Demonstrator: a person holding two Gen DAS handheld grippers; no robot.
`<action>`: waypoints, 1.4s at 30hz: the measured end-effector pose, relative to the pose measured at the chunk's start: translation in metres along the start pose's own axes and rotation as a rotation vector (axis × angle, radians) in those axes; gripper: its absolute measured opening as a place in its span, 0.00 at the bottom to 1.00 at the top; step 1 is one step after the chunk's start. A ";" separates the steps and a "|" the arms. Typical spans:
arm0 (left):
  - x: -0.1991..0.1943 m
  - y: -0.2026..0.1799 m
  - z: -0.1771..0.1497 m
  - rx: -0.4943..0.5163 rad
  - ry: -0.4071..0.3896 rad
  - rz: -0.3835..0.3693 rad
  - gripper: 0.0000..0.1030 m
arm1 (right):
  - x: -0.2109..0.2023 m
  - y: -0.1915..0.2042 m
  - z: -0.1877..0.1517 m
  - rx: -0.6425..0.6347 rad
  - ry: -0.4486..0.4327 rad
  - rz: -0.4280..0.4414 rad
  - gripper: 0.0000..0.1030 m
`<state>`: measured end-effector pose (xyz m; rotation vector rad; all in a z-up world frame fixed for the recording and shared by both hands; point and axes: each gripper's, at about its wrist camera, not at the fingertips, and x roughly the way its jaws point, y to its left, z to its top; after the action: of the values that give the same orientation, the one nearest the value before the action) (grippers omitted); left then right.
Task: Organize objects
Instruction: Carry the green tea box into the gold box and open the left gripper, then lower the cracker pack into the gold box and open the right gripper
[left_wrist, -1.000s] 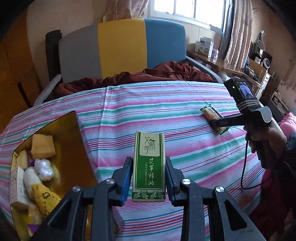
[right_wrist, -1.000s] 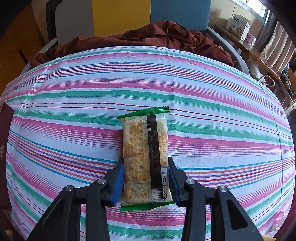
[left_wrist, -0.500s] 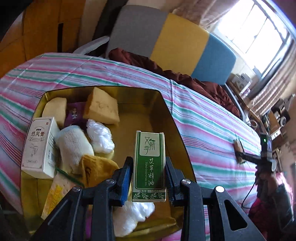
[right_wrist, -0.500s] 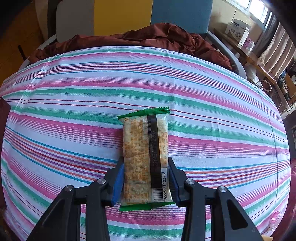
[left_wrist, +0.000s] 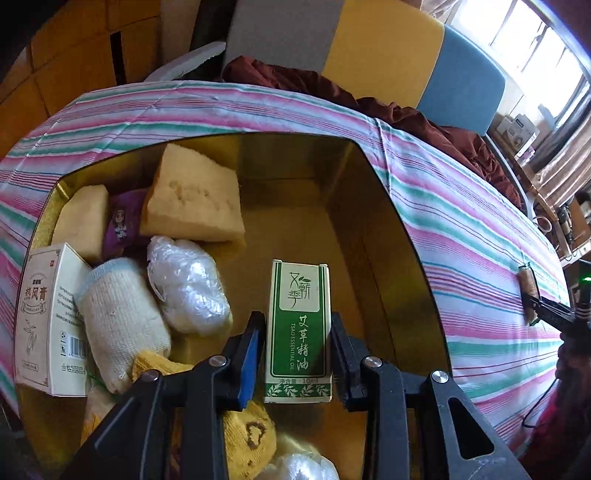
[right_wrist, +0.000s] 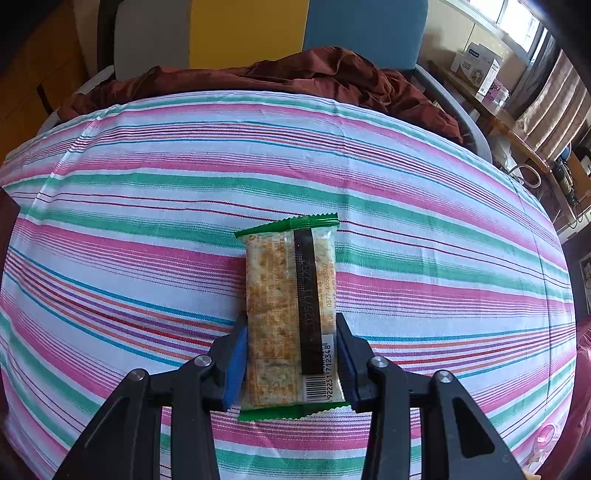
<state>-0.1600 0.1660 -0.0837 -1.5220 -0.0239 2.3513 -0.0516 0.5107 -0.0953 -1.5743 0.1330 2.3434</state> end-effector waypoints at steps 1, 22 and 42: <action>0.000 0.001 -0.001 0.000 -0.001 -0.002 0.34 | 0.000 0.000 0.000 0.000 0.000 -0.001 0.41; -0.113 0.028 -0.055 0.035 -0.307 0.133 0.62 | -0.077 0.109 0.004 -0.083 -0.059 0.203 0.41; -0.145 0.075 -0.104 -0.062 -0.394 0.236 0.88 | -0.119 0.348 -0.053 -0.403 -0.094 0.345 0.41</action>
<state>-0.0343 0.0356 -0.0152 -1.1139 -0.0125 2.8305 -0.0709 0.1435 -0.0405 -1.7270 -0.1062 2.8490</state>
